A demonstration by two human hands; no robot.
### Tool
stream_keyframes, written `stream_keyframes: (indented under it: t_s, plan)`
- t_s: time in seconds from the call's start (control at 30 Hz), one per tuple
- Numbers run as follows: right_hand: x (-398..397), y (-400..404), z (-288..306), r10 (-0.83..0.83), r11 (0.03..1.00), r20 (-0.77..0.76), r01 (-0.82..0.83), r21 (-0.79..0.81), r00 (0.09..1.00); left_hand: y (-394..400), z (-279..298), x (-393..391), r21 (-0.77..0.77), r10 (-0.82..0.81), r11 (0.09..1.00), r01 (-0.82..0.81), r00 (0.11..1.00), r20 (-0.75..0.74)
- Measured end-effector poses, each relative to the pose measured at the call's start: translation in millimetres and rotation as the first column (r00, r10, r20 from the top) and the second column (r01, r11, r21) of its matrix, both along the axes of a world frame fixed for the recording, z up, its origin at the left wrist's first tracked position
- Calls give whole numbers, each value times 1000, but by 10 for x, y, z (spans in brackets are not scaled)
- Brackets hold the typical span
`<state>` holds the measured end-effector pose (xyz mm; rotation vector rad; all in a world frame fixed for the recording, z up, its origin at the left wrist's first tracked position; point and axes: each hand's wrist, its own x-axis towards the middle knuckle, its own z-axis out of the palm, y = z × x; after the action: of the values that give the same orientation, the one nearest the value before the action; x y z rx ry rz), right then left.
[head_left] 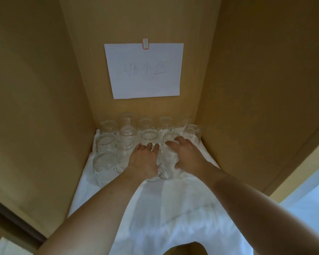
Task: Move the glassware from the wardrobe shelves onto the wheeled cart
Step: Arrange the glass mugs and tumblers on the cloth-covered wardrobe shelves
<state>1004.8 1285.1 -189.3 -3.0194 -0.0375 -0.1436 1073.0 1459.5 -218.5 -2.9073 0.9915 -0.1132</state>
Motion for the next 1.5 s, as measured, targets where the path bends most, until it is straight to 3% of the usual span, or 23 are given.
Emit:
stream_keyframes:
  t_s: [0.4,0.73,1.07,1.23,1.5]
  plan:
    - [-216,89,64,-61,988,-68,70,137,996,-68,164,-186,-56,93,994,-93,996,-13]
    - [-542,16,265,-1,998,-11,2,69,1000,75,604,-589,-403,284,871,-281,957,-55]
    - [-716,492,257,174,979,60,-180,101,983,569,724,-1242,-368,428,843,-391,904,20]
    - [-828,927,166,257,958,22,-258,128,966,977,623,-1623,-391,518,781,-487,855,-32]
    - [-1093,1797,138,339,933,43,-342,112,940,1812,597,-2136,-332,565,767,-549,823,-58]
